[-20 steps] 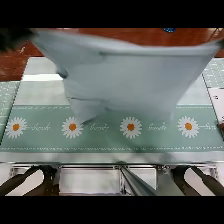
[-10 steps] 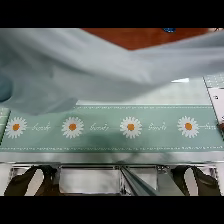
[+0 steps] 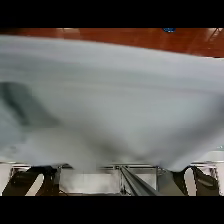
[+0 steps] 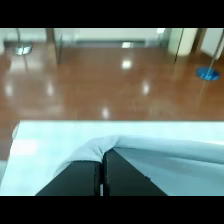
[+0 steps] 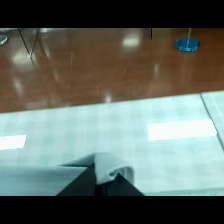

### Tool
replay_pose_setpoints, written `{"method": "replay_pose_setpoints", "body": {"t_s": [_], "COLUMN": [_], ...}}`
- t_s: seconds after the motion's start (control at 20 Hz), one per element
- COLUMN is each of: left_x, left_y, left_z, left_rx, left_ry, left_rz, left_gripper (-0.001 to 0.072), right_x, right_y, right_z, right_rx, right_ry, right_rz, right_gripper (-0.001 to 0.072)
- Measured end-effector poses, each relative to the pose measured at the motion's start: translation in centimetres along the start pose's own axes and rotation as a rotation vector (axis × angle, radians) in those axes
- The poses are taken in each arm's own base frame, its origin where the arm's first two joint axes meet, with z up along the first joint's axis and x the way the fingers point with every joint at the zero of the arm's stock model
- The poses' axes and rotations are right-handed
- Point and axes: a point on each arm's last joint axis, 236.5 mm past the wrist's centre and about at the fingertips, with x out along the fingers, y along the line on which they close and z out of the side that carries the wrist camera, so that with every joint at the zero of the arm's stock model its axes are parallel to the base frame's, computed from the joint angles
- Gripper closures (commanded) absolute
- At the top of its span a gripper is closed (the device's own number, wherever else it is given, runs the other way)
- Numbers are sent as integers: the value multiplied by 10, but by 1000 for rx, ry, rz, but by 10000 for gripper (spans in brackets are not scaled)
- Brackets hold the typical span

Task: Fold the shirts.

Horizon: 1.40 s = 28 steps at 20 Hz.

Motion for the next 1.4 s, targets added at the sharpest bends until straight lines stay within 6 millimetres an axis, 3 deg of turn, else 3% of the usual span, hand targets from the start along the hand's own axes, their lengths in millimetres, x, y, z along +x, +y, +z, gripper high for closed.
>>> {"method": "replay_pose_setpoints", "body": {"t_s": [0.1,0.25,0.55,0.7,0.9,1.0,1.15,1.3,1.4], "left_x": [44,123,296,373,452,476,485,469,447], "left_y": [4,-1,-13,-22,-38,-42,-40,-36,-37], "left_z": [-34,-88,-185,-218,-248,-263,-284,-309,-337], "left_rx": [-17,-24,-74,-130,-224,-255,-257,-204,-179], "left_ry": [128,304,516,553,609,663,760,901,1043], "left_rz": [22,24,25,19,-11,-17,-21,-41,-63], "left_gripper": [690,690,690,690,690,689,689,690,689], "right_x": [29,91,238,315,409,440,461,457,442], "right_y": [-4,-12,-43,-48,-46,-47,-50,-60,-67], "right_z": [-10,-35,-91,-125,-160,-172,-183,-203,-230], "right_rx": [27,91,286,363,442,491,528,505,451], "right_ry": [54,185,403,496,582,608,639,725,844], "right_rz": [39,136,289,332,350,344,340,334,320], "right_gripper": [693,693,693,693,693,693,693,693,693]}}
